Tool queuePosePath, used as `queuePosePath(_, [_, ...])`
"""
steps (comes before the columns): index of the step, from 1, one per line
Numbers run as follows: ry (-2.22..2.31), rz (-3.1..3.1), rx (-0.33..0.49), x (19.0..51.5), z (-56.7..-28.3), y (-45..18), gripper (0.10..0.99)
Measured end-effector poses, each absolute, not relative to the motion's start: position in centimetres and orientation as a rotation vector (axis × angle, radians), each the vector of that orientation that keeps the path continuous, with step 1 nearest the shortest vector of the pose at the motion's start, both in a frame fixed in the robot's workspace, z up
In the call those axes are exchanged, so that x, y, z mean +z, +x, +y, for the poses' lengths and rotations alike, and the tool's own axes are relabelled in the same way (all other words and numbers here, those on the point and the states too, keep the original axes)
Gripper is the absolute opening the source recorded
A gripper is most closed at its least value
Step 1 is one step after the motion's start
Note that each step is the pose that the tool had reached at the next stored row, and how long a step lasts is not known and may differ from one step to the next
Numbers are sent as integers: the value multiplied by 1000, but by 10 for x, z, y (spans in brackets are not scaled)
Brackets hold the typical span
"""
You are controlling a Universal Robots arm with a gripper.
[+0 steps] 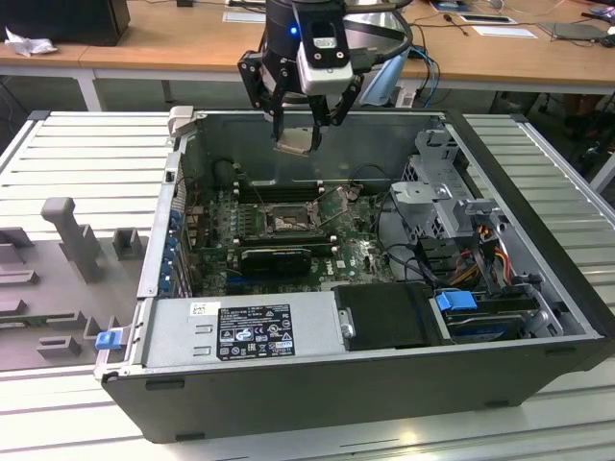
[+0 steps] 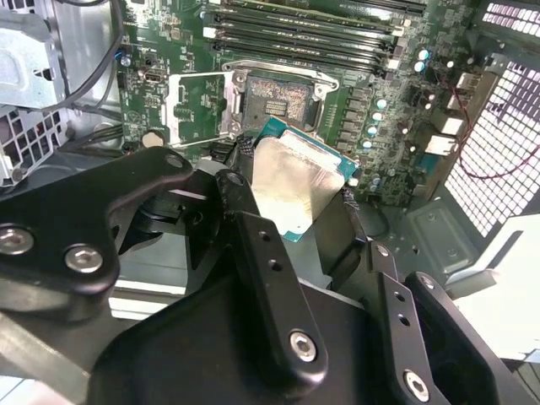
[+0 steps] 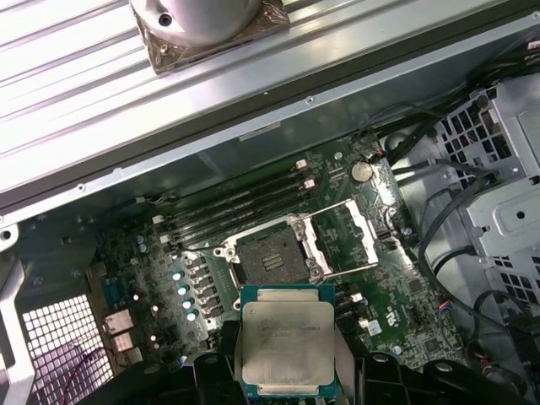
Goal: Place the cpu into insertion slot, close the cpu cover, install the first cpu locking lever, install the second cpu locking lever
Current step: 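Place the cpu into insertion slot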
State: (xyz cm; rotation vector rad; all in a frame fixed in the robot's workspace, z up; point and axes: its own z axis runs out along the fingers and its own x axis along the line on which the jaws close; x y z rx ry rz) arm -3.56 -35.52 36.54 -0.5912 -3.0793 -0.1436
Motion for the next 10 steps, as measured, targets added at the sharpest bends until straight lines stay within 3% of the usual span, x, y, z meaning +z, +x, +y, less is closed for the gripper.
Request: queuePosePath(10, [-646,-3070,-144,365,-355,-36,529])
